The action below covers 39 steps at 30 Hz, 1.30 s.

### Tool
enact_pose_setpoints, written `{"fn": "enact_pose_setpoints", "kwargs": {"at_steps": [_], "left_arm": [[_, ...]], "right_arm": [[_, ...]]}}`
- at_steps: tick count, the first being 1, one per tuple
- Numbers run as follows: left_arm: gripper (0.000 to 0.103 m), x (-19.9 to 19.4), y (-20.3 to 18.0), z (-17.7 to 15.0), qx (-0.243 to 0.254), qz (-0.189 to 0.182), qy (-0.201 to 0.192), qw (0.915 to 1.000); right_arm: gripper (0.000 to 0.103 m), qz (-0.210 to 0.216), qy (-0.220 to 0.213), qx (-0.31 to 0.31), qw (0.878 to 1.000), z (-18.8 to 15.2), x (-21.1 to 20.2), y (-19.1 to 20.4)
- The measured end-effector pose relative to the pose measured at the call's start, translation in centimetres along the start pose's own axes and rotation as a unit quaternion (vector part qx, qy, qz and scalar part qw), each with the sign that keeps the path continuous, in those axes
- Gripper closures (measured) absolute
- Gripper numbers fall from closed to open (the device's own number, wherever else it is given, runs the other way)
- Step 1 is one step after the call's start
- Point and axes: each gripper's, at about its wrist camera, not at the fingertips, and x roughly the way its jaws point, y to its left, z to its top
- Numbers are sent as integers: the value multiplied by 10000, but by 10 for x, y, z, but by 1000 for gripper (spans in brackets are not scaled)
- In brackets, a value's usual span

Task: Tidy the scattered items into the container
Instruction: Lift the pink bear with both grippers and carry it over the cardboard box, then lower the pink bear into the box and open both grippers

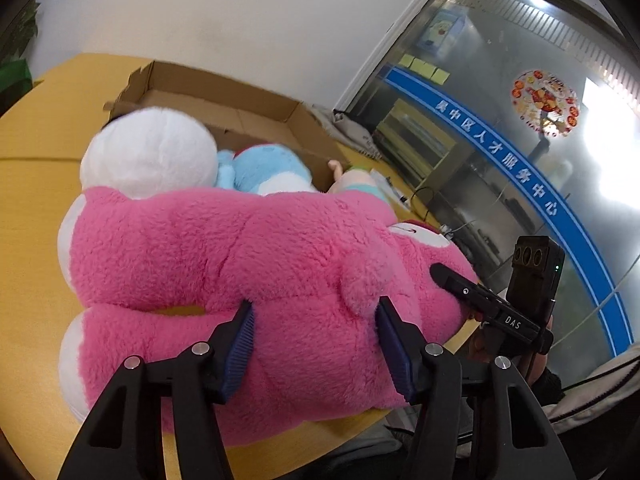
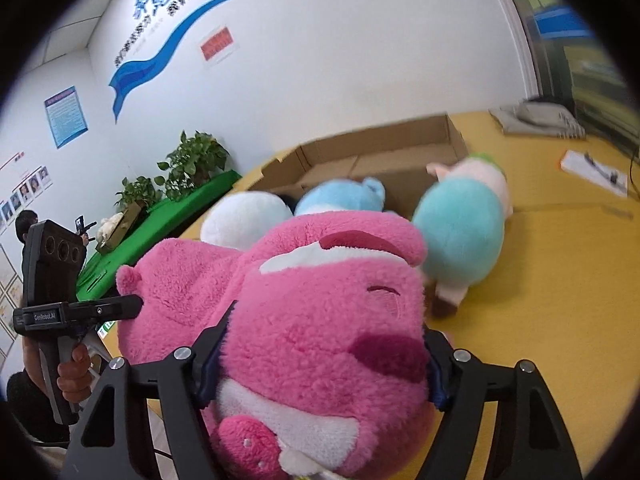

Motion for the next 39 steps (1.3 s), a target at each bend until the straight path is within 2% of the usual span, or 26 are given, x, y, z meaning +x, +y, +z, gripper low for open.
{"fn": "enact_pose_setpoints", "kwargs": {"at_steps": [5, 9, 16, 22, 26, 29, 32, 35, 37, 39], "left_arm": [[41, -20, -17, 47, 506, -79, -456, 9976], [41, -17, -21, 103, 989, -159, -679, 9926], [41, 30, -6, 221, 1530, -70, -735, 9855], [41, 86, 32, 331, 1456, 9, -774, 9863], [41, 147, 77, 385, 1117, 129, -525, 9923], [41, 203, 116, 404, 758, 290, -140, 9966], [43, 277, 167, 397, 334, 601, 670, 9954], [46, 337, 197, 376, 182, 461, 1353, 9896], [46, 350, 199, 368, 247, 412, 1327, 9900], [45, 350, 195, 369, 287, 439, 1283, 9903]], "right_arm": [[28, 98, -598, -301, 9977, 48, -19, 15], [28, 131, -952, -566, 9938, 92, -12, 12], [28, 46, -1296, -659, 9894, 188, 35, -18], [28, -12, -1383, -796, 9872, 281, 100, -47], [28, -36, -1196, -705, 9903, 327, 168, -84], [28, -126, -902, -572, 9942, 340, 225, -117], [28, -337, -361, -257, 9984, 329, 289, -156], [31, -464, 352, 141, 9982, 301, 341, -187], [31, -939, 946, 302, 9906, 285, 369, -203], [31, -930, 1034, 539, 9888, 280, 371, -218]]}}
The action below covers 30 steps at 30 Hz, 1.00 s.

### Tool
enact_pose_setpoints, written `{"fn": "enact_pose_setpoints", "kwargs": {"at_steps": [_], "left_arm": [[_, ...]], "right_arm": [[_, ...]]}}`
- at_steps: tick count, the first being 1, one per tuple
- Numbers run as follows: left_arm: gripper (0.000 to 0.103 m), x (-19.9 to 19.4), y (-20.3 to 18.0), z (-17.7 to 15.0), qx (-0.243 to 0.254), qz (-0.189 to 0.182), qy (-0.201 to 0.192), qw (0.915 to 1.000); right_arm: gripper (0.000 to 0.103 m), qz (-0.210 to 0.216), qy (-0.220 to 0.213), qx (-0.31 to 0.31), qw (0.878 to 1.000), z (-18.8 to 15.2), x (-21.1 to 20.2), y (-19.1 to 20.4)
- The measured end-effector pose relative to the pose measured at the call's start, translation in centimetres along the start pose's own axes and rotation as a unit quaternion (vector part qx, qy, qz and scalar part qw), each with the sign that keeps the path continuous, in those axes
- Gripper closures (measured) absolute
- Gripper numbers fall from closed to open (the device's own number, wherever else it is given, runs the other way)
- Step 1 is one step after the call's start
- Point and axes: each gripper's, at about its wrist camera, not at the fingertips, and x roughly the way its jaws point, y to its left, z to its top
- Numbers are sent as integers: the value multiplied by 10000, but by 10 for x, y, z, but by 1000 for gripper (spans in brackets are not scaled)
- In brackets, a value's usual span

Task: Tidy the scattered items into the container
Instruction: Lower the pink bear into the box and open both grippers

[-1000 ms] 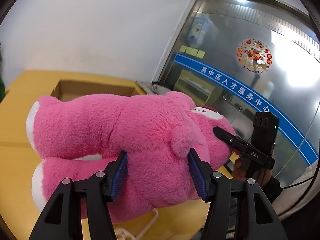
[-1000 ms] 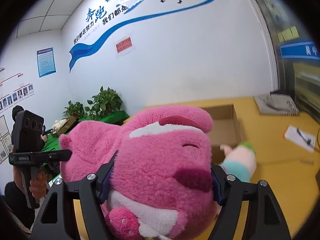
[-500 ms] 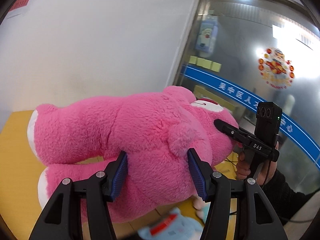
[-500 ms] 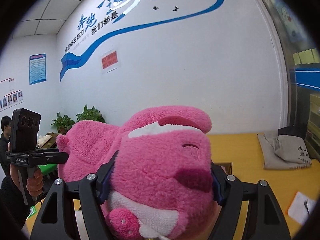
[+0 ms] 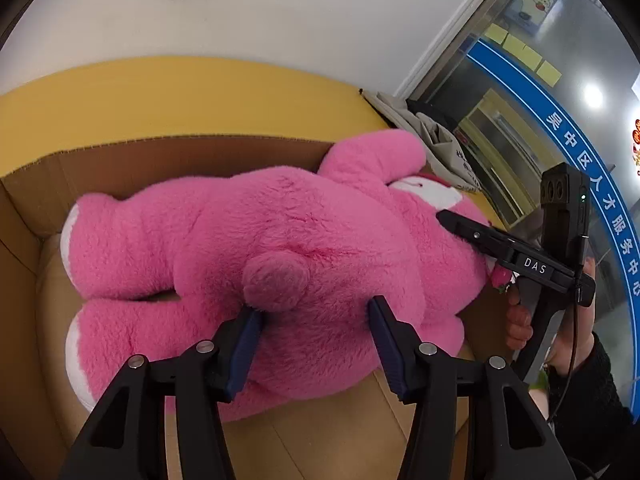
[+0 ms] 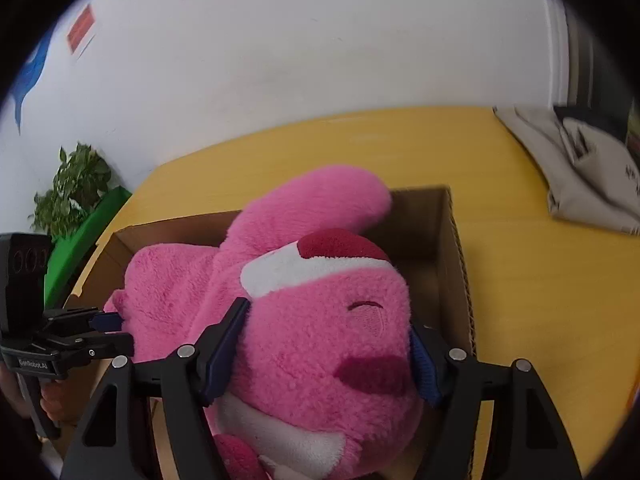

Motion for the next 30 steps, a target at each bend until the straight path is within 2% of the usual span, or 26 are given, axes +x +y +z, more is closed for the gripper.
{"fn": "enact_pose_setpoints", "kwargs": {"at_steps": [2, 5, 8, 11, 13, 14, 16, 18, 20, 22, 24, 25, 27, 30], "left_arm": [[45, 0, -2, 2, 60, 35, 66, 10000], [45, -4, -3, 1, -12, 17, 27, 10000], [43, -4, -8, 6, 26, 73, 50, 10000], [43, -6, -5, 1, 162, 143, 62, 9997], [43, -6, -4, -2, 204, 135, 21, 9997], [43, -5, -3, -3, 202, 114, 7, 9997], [43, -3, -1, -3, 177, 52, 0, 9998], [43, -4, 1, -5, 173, 15, 23, 9998], [43, -4, 2, -7, 165, -1, 38, 9999], [43, -4, 3, -7, 127, -33, 30, 9999], [43, -3, 3, -8, 120, -55, 32, 9999], [43, -2, 3, -8, 125, -60, 40, 9999], [43, -2, 3, -8, 132, -63, 47, 9999], [43, -4, -1, -8, 114, 93, 95, 9998]], "right_arm": [[31, 29, 42, 111, 9999, -1, -2, -8], [26, -150, 21, 17, 9999, -1, -1, -8], [25, -342, -1, 65, 9994, -2, -9, 8], [25, -609, 3, -327, 9976, 2, -22, 33], [25, -702, -274, -813, 9938, 11, -39, 50], [25, -681, -520, -1053, 9907, 19, -51, 61], [25, -376, -648, -1220, 9897, 40, -59, 76], [25, -132, -487, -1333, 9898, 61, -46, 88], [25, -124, -60, -1343, 9908, 76, -12, 101], [26, -277, 574, -1171, 9911, 79, 31, 96], [32, -704, 1186, -934, 9860, 72, 72, 79], [32, -779, 1253, -822, 9856, 68, 79, 69], [32, -604, 1245, -370, 9897, 65, 81, 48], [32, -630, 1225, -38, 9905, 67, 79, 36]]}}
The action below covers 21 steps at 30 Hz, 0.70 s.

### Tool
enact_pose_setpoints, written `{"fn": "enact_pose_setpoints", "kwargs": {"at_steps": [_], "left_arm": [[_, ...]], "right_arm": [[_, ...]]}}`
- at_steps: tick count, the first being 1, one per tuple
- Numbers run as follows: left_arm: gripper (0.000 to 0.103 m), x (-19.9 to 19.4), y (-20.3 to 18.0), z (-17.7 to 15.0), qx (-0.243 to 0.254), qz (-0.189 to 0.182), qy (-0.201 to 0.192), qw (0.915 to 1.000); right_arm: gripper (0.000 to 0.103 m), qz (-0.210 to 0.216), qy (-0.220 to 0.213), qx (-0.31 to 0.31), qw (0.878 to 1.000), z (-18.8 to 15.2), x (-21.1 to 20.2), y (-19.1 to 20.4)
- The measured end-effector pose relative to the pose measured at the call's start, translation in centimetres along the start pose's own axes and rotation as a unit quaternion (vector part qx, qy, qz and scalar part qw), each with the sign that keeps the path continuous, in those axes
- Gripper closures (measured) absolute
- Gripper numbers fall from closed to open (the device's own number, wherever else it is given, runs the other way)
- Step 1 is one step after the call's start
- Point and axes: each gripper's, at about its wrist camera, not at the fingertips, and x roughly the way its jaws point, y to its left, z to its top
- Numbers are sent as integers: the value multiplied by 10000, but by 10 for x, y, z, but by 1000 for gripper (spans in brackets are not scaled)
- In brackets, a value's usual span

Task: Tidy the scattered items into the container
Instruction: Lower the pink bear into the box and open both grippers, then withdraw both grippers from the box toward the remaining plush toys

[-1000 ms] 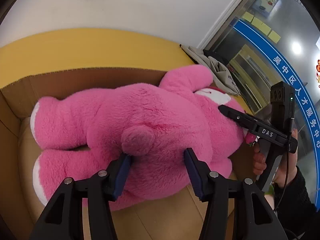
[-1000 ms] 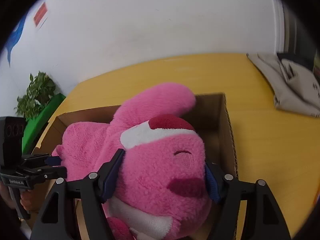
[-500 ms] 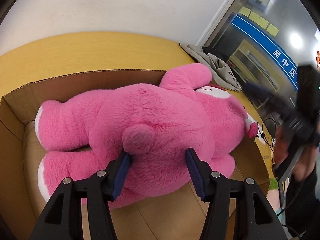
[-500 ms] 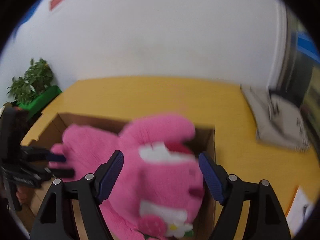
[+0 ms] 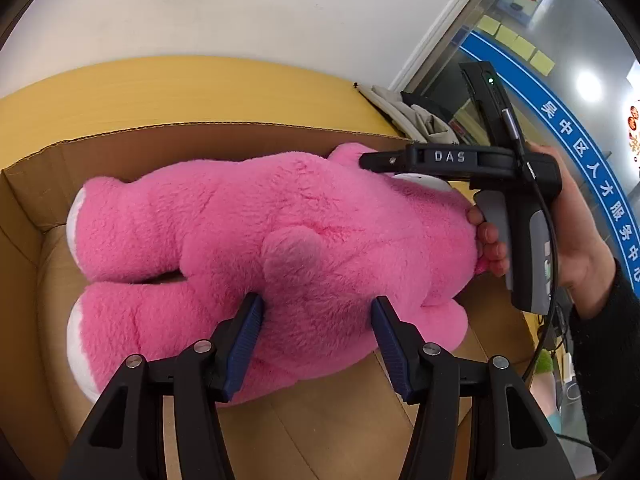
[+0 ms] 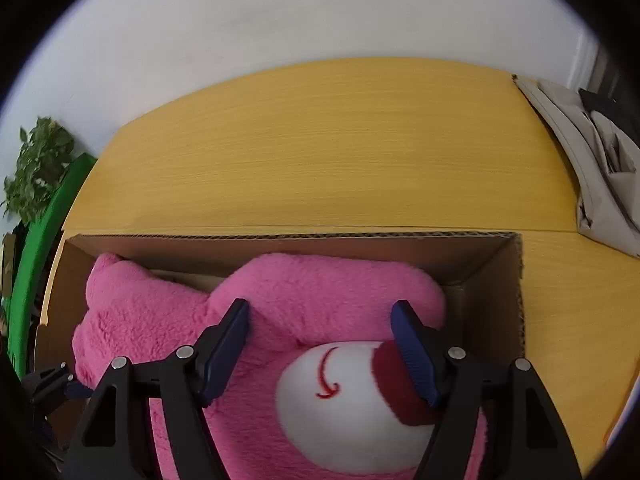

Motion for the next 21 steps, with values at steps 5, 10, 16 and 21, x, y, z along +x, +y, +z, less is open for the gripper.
{"fn": "enact_pose_setpoints", "kwargs": {"at_steps": [5, 10, 16, 21], "left_arm": [[18, -30, -27, -9, 380, 871, -72, 9954], [6, -108, -58, -37, 288, 723, -706, 9945], [0, -195, -125, -100, 500, 1169, -1560, 9795], [0, -232, -165, -160, 173, 1452, -2188, 9648]], "right_arm": [[29, 176, -729, 47, 9972, -11, -53, 11], [19, 218, -1777, -495, 9826, -71, -159, 26], [17, -216, -2328, -690, 9698, -167, -240, 25], [17, -602, -2625, -251, 9627, -241, -273, 21]]}}
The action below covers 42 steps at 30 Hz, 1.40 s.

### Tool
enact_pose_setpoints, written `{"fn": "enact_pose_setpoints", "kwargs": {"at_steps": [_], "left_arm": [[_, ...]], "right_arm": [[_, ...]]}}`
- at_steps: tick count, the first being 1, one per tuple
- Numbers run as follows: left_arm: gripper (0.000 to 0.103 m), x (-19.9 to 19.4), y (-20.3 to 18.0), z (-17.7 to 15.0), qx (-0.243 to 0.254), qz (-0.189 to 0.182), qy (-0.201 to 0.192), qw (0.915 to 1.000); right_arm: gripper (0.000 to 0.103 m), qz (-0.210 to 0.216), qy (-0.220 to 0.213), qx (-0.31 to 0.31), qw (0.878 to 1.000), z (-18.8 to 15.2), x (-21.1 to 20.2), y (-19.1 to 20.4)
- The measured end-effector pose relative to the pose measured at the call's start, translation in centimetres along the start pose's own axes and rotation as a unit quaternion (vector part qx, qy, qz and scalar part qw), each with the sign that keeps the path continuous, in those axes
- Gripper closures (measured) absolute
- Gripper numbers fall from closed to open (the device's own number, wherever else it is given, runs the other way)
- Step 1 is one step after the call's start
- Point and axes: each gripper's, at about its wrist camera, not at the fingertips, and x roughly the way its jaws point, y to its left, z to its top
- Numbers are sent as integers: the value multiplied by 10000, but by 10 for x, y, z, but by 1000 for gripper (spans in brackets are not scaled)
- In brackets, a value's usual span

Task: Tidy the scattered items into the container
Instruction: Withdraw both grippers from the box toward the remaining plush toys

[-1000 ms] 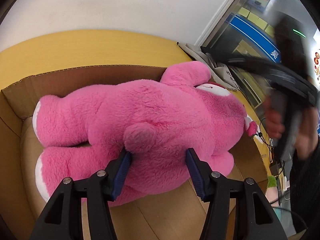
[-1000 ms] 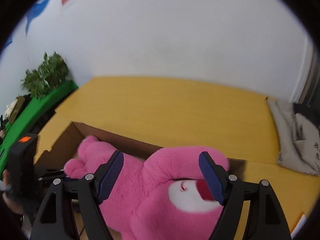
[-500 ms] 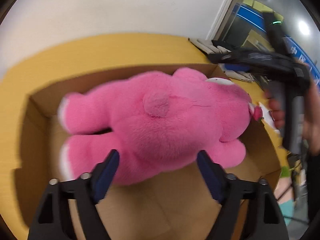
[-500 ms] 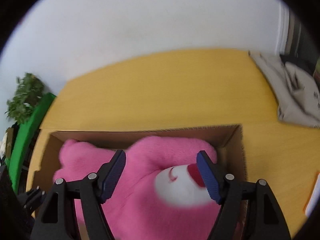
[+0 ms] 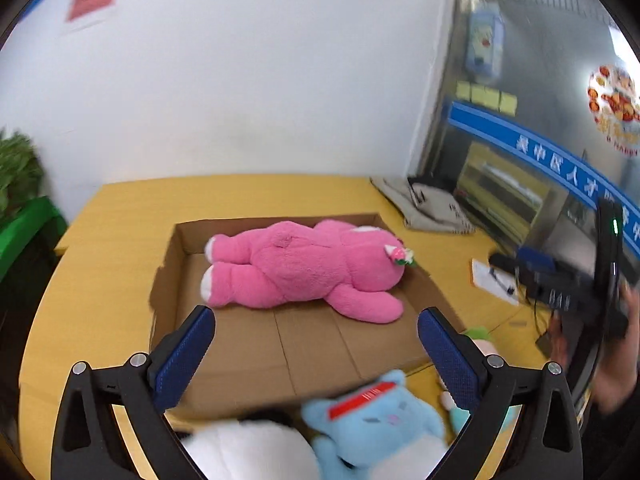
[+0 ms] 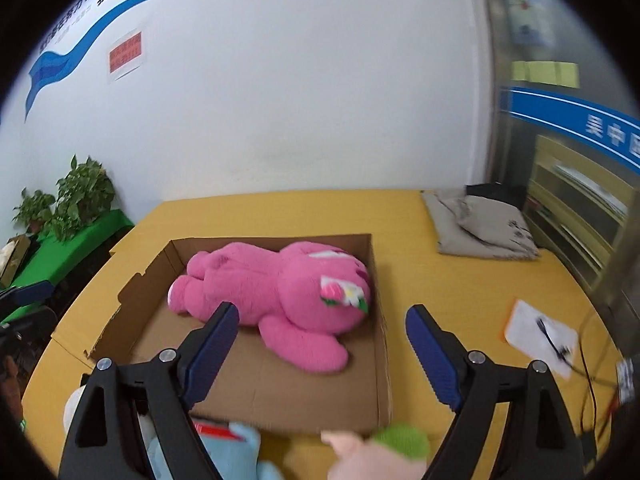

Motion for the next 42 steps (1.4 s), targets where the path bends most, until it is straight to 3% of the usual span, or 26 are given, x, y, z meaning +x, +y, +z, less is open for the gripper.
{"fn": "enact_pose_setpoints", "kwargs": {"at_steps": [8, 15, 28, 42], "left_arm": [[0, -55, -34, -49, 88, 590, -308, 9977], [0, -78, -46, -69, 116, 336, -165, 9992], [0, -68, -35, -89, 142, 269, 50, 9995], [0, -40, -4, -96, -164, 140, 290, 9993]], "right_arm": [[17, -118, -81, -167, 9998, -52, -82, 11], [17, 18, -188, -293, 9994, -70, -114, 25], [17, -39, -56, -589, 9982, -75, -102, 50], [17, -120, 231, -602, 9978, -76, -72, 47]]}}
